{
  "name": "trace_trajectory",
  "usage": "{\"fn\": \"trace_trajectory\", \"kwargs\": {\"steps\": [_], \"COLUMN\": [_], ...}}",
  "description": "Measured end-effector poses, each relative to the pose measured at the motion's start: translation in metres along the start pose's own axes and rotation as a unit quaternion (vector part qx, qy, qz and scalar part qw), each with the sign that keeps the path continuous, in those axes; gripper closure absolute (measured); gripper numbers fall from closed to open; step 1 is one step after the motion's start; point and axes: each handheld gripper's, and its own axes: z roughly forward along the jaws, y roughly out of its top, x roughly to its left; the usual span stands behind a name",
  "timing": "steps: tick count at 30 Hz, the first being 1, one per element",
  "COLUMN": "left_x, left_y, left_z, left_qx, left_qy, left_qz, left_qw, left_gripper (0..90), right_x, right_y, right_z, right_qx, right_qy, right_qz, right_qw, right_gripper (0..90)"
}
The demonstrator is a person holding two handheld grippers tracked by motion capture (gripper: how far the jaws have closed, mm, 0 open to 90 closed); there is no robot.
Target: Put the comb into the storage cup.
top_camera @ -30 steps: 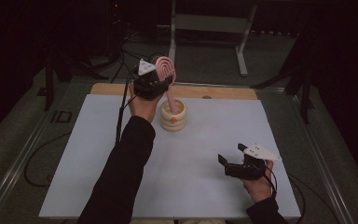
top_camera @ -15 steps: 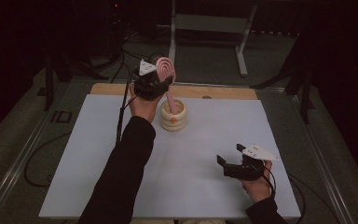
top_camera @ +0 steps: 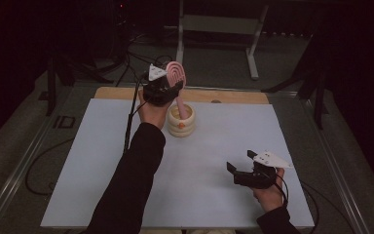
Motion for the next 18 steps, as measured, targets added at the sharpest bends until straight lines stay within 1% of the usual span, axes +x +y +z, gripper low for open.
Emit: {"fn": "trace_trajectory", "kwargs": {"steps": [6,11,18], "left_x": [-0.0011,-0.0011,-0.0026], "left_y": [-0.001,-0.004,-0.0067], "left_z": [0.0014,0.0032,0.0059], "left_qx": [0.0,0.004,0.009], "left_qy": [0.002,0.001,0.001], "left_qz": [0.001,-0.002,0.001], "left_qw": [1.0,1.0,1.0], "left_gripper": [63.7,63.6,63.6], "right_x": [0.0002,-0.0001,0.0], "right_y": [0.0004,0.0004,0.0004], "right_z": [-0.0006,-0.0006,-0.0007], "right_qx": [-0.002,-0.002,-0.002], "right_qy": [0.0,0.0,0.0], "right_qz": [0.001,0.001,0.001], "right_qw": [1.0,1.0,1.0], "right_gripper": [8.7,8.7,8.7]}}
